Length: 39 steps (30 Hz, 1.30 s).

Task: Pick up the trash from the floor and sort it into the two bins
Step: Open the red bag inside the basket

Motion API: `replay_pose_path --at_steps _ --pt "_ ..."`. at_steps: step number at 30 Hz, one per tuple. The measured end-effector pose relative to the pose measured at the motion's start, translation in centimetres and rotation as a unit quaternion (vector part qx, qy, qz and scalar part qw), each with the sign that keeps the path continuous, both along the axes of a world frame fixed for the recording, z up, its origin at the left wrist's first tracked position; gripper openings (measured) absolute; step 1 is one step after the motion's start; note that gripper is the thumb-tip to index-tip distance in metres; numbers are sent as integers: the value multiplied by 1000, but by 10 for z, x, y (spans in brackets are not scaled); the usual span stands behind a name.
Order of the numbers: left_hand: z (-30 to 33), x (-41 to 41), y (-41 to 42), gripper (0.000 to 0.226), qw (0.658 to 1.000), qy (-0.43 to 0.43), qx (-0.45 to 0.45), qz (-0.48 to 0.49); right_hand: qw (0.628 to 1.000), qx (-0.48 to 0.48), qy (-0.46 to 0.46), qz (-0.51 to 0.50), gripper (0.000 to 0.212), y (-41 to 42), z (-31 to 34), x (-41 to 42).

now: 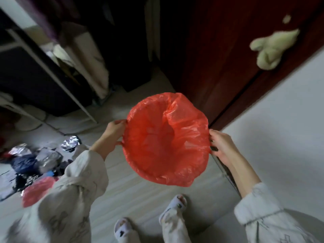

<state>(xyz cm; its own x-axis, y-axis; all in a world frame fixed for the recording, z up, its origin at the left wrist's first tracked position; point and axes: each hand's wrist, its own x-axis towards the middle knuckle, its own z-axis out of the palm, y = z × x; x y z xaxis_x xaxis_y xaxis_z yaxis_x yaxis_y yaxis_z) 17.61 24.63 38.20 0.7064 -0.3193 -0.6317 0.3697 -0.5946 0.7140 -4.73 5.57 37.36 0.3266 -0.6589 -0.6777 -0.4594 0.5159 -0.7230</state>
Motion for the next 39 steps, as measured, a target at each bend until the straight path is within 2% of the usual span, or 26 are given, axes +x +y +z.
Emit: replay_pose_path --at_steps 5,9,17,22,27,35,39 --pt "50 54 114 24 994 -20 -58 96 993 -59 -17 103 26 77 62 95" --pt "95 99 236 28 982 -57 -91 153 977 -116 -45 173 26 172 109 182" --pt "156 156 496 31 938 -140 -98 303 929 -105 -110 337 30 395 163 335" --pt "157 170 633 29 912 -127 -82 380 882 -109 -117 444 30 525 171 417" --pt "140 186 748 12 885 -71 -90 452 837 -96 -107 528 22 643 156 491" --pt "124 218 912 18 832 -24 -113 542 780 -46 -67 620 17 816 131 595" --pt "110 243 974 15 820 -16 -105 563 784 -25 -40 619 21 890 115 635"
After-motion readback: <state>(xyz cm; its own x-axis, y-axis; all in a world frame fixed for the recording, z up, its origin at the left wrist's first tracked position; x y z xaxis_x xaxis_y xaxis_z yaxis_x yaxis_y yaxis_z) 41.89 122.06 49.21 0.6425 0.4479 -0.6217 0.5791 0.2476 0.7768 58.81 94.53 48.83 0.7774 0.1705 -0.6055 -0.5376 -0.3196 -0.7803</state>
